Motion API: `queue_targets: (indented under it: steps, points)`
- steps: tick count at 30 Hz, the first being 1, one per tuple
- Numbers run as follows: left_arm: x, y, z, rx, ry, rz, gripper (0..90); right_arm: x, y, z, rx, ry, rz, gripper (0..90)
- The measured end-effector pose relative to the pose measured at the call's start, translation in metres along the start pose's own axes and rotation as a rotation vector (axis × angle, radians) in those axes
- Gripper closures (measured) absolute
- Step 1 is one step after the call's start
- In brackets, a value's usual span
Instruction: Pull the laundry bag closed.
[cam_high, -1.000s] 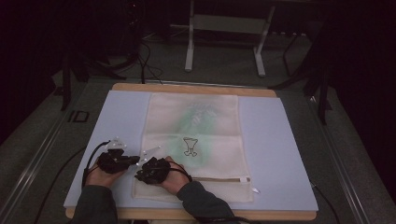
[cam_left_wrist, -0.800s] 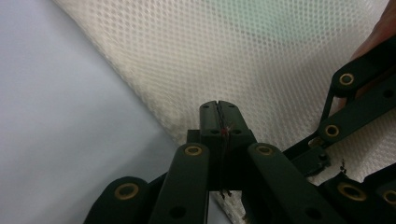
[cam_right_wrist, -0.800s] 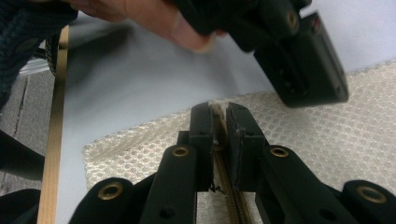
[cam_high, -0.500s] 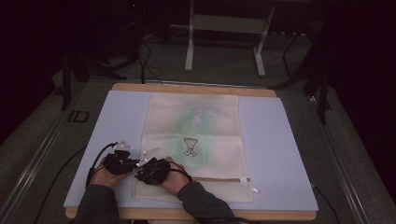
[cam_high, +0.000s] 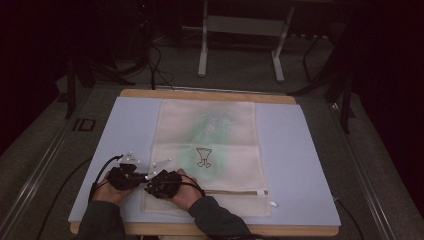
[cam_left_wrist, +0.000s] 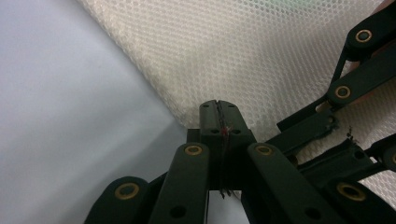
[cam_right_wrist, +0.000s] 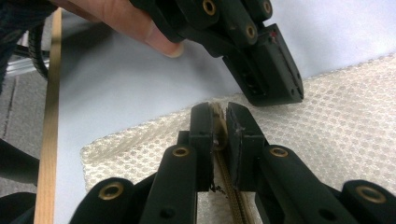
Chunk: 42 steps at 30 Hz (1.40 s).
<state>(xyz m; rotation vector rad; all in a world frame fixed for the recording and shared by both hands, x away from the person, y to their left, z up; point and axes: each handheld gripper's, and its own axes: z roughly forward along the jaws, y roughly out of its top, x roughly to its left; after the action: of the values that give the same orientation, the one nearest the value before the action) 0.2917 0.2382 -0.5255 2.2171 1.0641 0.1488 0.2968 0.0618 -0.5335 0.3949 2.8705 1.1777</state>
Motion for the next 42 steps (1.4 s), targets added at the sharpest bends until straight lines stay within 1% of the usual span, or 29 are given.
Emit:
queue_targets:
  steps: [5, 6, 9, 10, 13, 15, 16, 17, 23, 28, 33, 36, 37, 38, 42]
  points:
    - [-0.004, 0.001, 0.001, 0.011, 0.031, 0.022, 89.8, 0.002, -0.001, 0.0, -0.003, -0.014, 0.01, 81.9]
    - [-0.004, 0.001, 0.001, 0.01, 0.032, 0.02, 89.8, 0.003, -0.001, 0.0, -0.004, -0.021, 0.011, 81.9]
    - [-0.004, 0.001, 0.001, 0.011, 0.03, 0.017, 89.8, 0.003, -0.001, 0.0, -0.005, -0.018, 0.017, 81.9]
    - [-0.005, 0.001, 0.001, 0.014, 0.034, 0.022, 89.9, 0.003, -0.001, 0.0, -0.006, -0.015, 0.021, 81.9]
    - [-0.008, 0.003, 0.002, 0.033, 0.062, 0.056, 90.0, 0.002, -0.001, -0.001, -0.004, -0.013, 0.02, 82.1]
    - [-0.009, 0.004, 0.002, 0.036, 0.067, 0.06, 90.0, 0.003, 0.0, -0.002, 0.005, -0.016, 0.009, 82.1]
    - [-0.009, 0.004, 0.002, 0.038, 0.069, 0.061, 90.0, 0.003, 0.0, -0.003, 0.008, -0.015, 0.004, 82.1]
    - [-0.009, 0.004, 0.002, 0.038, 0.069, 0.062, 90.0, 0.002, 0.0, -0.004, 0.014, -0.012, 0.012, 82.2]
    - [-0.008, 0.004, 0.002, 0.036, 0.062, 0.054, 90.0, 0.001, -0.002, -0.007, 0.023, -0.01, -0.007, 82.2]
    - [-0.007, 0.003, 0.002, 0.03, 0.056, 0.051, 90.0, 0.0, -0.004, -0.01, 0.029, -0.007, -0.011, 82.3]
    - [-0.009, 0.003, 0.002, 0.031, 0.066, 0.067, 90.0, 0.0, -0.005, -0.01, 0.033, -0.011, -0.012, 82.2]
    - [-0.011, 0.003, 0.002, 0.028, 0.081, 0.086, 89.9, 0.001, -0.005, -0.01, 0.031, -0.017, -0.012, 82.2]
    - [-0.012, 0.002, 0.002, 0.026, 0.088, 0.101, 89.9, 0.001, -0.006, -0.009, 0.026, -0.018, -0.009, 82.2]
    - [-0.013, 0.002, 0.002, 0.024, 0.092, 0.107, 89.8, 0.001, -0.006, -0.009, 0.023, -0.017, -0.005, 82.2]
    - [-0.016, 0.0, 0.001, 0.017, 0.093, 0.11, 89.6, 0.001, -0.007, -0.009, 0.018, -0.018, 0.0, 82.1]
